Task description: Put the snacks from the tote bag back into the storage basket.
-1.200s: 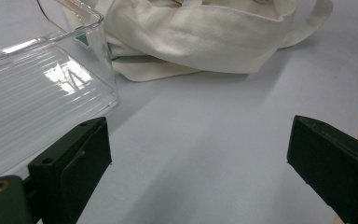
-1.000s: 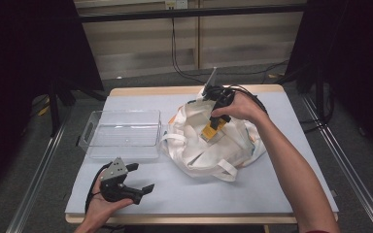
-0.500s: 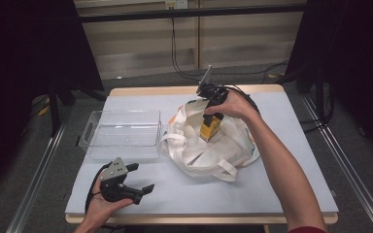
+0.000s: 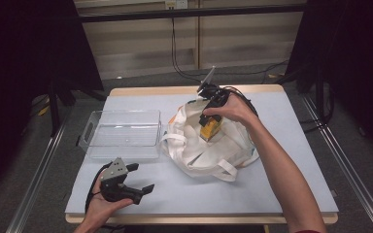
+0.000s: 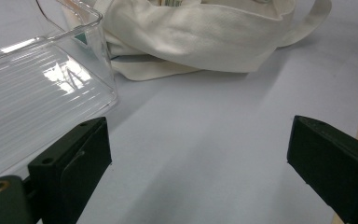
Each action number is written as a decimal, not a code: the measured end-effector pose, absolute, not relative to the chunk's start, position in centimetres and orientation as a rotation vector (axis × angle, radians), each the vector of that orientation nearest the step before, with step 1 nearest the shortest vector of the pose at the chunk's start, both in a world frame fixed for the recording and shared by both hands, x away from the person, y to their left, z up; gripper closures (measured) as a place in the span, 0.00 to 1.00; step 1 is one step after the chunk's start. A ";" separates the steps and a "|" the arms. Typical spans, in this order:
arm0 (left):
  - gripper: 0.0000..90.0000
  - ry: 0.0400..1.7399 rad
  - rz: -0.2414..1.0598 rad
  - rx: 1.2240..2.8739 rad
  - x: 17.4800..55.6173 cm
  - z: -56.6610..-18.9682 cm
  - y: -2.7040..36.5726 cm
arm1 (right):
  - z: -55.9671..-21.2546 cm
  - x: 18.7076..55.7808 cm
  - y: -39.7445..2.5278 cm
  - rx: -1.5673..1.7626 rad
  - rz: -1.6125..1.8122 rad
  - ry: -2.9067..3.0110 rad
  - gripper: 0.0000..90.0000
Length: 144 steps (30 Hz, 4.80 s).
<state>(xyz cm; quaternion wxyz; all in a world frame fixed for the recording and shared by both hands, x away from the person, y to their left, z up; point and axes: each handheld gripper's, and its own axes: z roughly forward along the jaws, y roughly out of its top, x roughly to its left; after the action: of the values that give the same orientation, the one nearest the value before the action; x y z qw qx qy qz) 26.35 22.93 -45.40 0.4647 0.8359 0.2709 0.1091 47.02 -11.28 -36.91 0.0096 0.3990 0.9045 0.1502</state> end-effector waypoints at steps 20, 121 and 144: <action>0.07 0.674 0.253 2.047 26.5 -45.5 22.7 | -37.3 42.4 -16.9 1.283 0.966 2.497 0.07; 0.26 0.641 0.269 1.989 39.0 -39.5 4.8 | -44.6 22.4 -24.9 1.164 1.497 2.128 0.16; 0.27 0.686 0.345 2.062 40.4 -40.7 0.9 | -44.8 22.6 -25.0 1.153 1.491 2.156 0.16</action>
<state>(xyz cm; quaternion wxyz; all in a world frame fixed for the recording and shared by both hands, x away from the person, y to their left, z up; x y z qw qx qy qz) 40.35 0.88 -40.73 0.4536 0.8351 0.2781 0.1397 22.59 -24.98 -44.85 0.1385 0.3987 0.7457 0.5155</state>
